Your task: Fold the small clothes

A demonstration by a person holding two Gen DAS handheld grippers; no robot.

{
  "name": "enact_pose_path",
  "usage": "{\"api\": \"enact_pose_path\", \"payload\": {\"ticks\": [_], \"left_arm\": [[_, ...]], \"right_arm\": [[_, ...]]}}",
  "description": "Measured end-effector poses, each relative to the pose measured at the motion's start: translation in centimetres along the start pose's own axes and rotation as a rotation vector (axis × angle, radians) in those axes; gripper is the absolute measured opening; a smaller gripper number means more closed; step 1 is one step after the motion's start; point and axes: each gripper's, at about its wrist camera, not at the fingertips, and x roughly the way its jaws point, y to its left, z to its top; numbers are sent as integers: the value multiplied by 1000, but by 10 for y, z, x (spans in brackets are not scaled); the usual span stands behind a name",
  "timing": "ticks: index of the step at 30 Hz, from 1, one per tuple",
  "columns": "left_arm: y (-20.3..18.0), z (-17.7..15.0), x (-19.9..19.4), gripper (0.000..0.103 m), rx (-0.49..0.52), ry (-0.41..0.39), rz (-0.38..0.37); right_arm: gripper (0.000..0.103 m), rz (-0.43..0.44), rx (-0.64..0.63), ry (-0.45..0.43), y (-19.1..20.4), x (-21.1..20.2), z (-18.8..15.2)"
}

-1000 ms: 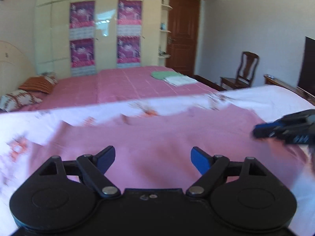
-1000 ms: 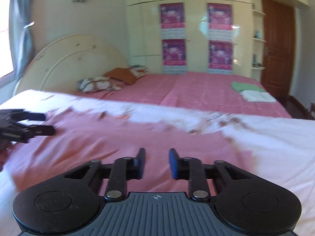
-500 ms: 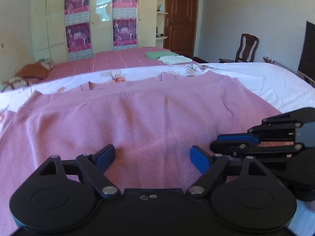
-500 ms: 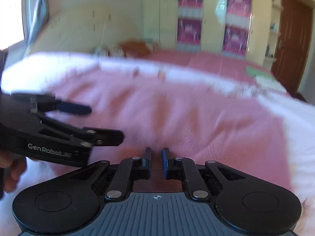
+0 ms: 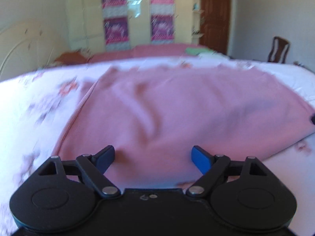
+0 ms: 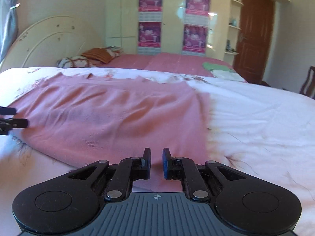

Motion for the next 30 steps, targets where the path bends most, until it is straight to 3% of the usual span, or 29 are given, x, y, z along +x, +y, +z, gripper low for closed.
{"api": "enact_pose_path", "payload": {"ticks": [2,4,5,7,8,9,11,12,14,15,17,19,22,24,25,27,30], "left_arm": [[12,-1,-9,85,-41,-13,-1],[19,-1,-20,84,-58,-40,29],[24,-2,-22,84,-73,-42,29],[35,-9,-14,86,-106,29,28],[36,-8,-17,86,-99,11,35],[36,-6,-20,82,-105,8,42],[38,-4,-32,83,-122,-48,41],[38,-4,-32,84,-115,-40,50],[42,-10,-19,84,-104,62,68],[43,-11,-21,86,-97,44,68],[44,-9,-30,82,-119,42,74],[45,-9,-45,82,-148,-4,85],[57,-16,-66,79,-316,-34,3],[62,-26,-71,67,-468,-40,-92],[64,-32,-69,66,-545,-40,-139],[71,-41,-53,65,-698,5,-159],[86,-48,-36,67,-853,-83,-190]], "right_arm": [[9,-36,6,74,-10,9,-14],[10,-20,36,72,-16,2,-13],[10,-21,54,62,-17,-4,-10],[10,-16,56,-10,-16,-18,-9],[10,-25,45,2,-15,-16,-10],[10,-45,36,75,-14,-5,-13],[10,-47,23,86,-13,-3,-16],[10,-50,31,85,-13,-8,-13],[10,-40,53,23,-12,-20,-10],[10,-42,46,15,-10,-21,-11],[10,-66,1,108,-5,-6,-17],[10,-83,-15,100,0,-10,-13],[10,-31,82,26,-4,-27,-8],[10,-5,128,-14,-2,-36,-3],[10,12,145,-33,1,-40,0],[9,68,179,-61,7,-45,6],[5,155,207,-84,24,-42,21]]}}
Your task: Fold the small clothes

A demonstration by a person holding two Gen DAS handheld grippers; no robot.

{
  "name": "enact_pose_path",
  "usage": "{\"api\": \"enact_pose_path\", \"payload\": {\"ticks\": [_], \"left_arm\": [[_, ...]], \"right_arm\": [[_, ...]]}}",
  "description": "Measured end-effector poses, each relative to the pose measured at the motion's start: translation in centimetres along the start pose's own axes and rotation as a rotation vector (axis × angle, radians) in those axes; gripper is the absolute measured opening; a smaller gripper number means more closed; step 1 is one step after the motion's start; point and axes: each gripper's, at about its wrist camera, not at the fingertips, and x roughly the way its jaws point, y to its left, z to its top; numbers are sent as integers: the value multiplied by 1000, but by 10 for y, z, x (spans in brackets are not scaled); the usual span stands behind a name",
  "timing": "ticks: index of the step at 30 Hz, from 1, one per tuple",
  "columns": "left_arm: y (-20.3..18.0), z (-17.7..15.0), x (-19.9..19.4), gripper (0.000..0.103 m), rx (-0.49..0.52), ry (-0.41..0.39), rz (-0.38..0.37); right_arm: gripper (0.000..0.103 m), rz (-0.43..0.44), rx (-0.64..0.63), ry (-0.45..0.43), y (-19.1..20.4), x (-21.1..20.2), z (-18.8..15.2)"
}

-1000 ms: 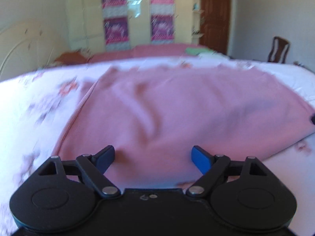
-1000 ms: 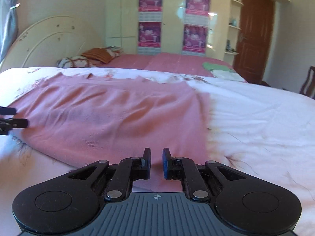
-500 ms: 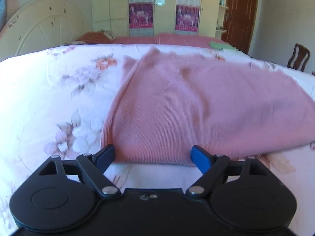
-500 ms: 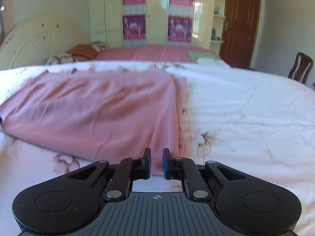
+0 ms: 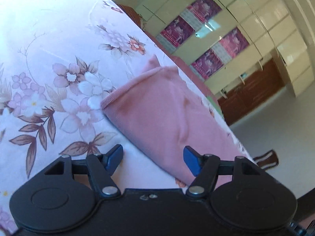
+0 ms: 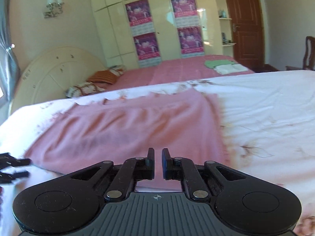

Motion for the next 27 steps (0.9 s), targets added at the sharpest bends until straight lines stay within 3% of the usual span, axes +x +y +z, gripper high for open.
{"api": "enact_pose_path", "payload": {"ticks": [7,12,15,19,23,24,25,27], "left_arm": [[5,15,32,67,-137,-90,-68],[-1,16,44,66,-172,-114,-71],[-4,11,42,66,-137,-107,-72],[11,25,49,51,-196,-131,-68],[-2,34,63,46,-127,-107,-16],[-2,35,65,37,-130,-101,-14],[1,37,69,9,-143,-76,-18],[10,38,63,8,-219,-95,-93]], "right_arm": [[5,109,57,-3,30,31,14],[5,145,78,5,43,60,24],[5,163,62,22,49,85,29],[5,187,22,44,64,110,30],[0,176,-17,43,79,122,31],[0,176,-24,47,83,124,30],[0,174,-35,56,87,128,29],[0,118,-75,122,94,141,24]]}}
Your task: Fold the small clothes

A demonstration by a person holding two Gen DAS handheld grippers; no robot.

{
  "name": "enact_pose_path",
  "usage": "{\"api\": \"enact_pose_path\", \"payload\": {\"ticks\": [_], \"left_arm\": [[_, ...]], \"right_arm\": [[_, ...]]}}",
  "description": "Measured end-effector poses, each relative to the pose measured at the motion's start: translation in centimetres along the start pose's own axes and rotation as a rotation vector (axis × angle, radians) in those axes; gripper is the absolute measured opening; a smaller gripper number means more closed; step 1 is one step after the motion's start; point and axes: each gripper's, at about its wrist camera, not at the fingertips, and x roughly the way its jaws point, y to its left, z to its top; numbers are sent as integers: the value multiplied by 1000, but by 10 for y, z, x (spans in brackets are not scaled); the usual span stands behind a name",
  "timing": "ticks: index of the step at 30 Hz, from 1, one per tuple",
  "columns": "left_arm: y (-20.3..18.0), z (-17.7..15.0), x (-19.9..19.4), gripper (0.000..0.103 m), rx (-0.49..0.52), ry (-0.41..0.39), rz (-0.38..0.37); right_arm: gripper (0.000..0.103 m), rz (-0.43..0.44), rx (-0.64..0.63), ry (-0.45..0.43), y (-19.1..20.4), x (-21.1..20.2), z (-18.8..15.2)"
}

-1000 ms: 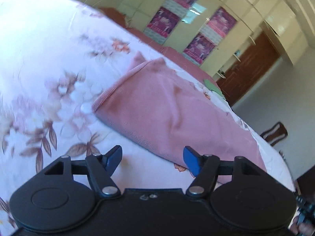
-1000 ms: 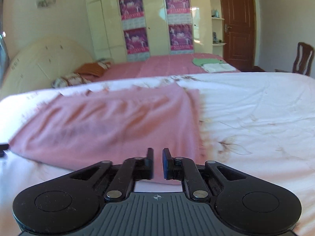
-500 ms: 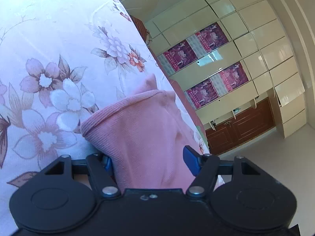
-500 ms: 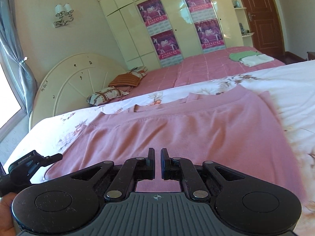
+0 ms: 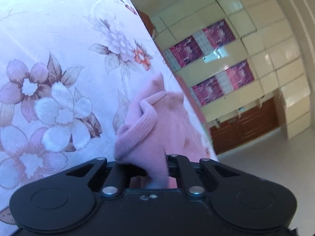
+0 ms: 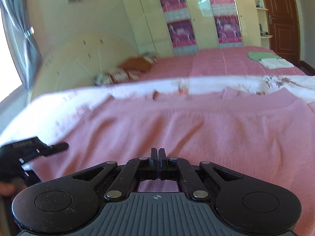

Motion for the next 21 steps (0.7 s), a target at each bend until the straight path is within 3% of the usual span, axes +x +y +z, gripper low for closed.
{"api": "enact_pose_path", "payload": {"ticks": [1,4,5,6,7,10,13,16,21], "left_arm": [[-4,1,-6,8,26,-15,-30],[-3,3,-9,10,65,-3,-39],[2,4,-6,11,46,10,-30],[8,4,-3,25,14,17,-6],[14,4,-2,28,-20,16,-3],[19,6,-2,29,-37,10,-27],[18,6,0,25,-29,14,-10],[19,7,5,11,-21,24,34],[15,11,7,8,27,29,15]], "right_arm": [[0,-28,-1,48,0,10,-2],[0,-47,20,19,2,0,1],[0,-53,16,1,2,-4,1],[0,-60,14,9,2,-2,0],[0,-78,10,45,1,4,-3],[0,-88,25,52,1,7,-3],[0,-59,54,-4,8,-4,4],[0,-74,25,64,15,12,-3],[0,-48,129,57,4,17,0]]}}
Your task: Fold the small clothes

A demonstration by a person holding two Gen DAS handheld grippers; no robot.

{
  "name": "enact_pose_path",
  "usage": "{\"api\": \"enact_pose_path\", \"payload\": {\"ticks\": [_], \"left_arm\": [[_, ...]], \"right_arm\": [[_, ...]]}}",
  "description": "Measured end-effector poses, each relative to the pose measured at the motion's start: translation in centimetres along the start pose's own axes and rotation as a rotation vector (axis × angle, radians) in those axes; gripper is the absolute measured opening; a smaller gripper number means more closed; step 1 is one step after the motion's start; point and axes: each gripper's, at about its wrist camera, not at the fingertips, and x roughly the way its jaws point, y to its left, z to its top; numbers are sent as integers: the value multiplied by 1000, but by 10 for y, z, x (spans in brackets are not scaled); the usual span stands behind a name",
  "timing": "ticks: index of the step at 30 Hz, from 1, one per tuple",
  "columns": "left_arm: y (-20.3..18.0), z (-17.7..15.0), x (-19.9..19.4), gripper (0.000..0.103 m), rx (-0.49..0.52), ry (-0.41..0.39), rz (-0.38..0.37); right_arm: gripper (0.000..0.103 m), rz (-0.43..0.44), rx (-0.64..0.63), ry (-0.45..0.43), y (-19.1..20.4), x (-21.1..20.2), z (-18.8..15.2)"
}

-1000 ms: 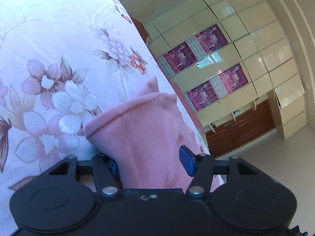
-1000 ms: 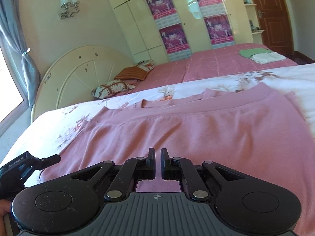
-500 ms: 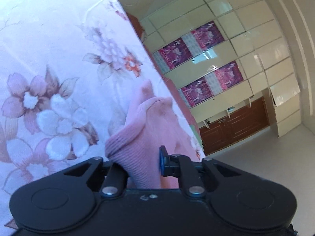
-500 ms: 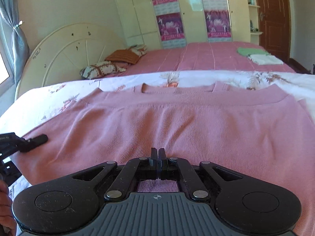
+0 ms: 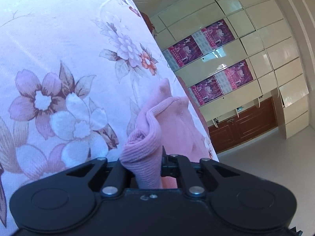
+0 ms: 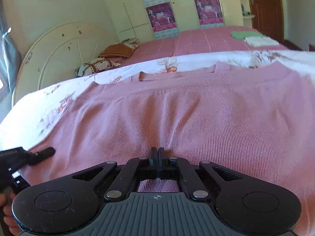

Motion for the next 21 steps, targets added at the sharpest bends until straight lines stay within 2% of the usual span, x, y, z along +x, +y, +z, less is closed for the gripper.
{"api": "enact_pose_path", "payload": {"ticks": [1,4,7,10,13,16,19,21], "left_arm": [[-4,1,-4,8,14,-10,-16],[-37,3,-12,8,145,-28,-75],[-90,-5,-12,8,311,-4,-106],[-152,-28,-3,8,486,45,-126],[-212,-69,11,8,644,115,-150],[-257,-125,30,8,749,194,-184],[-284,-193,54,8,845,291,-211],[-288,-245,79,12,895,412,-205]], "right_arm": [[0,5,-4,0,-1,0,0],[0,17,-52,-11,-1,1,-1],[0,54,-49,-16,-7,3,-1],[0,124,60,-10,-29,-4,7],[0,161,266,-133,-81,-47,12],[0,137,349,-202,-138,-93,12],[0,111,394,-213,-193,-130,10],[0,103,426,-219,-224,-149,5]]}}
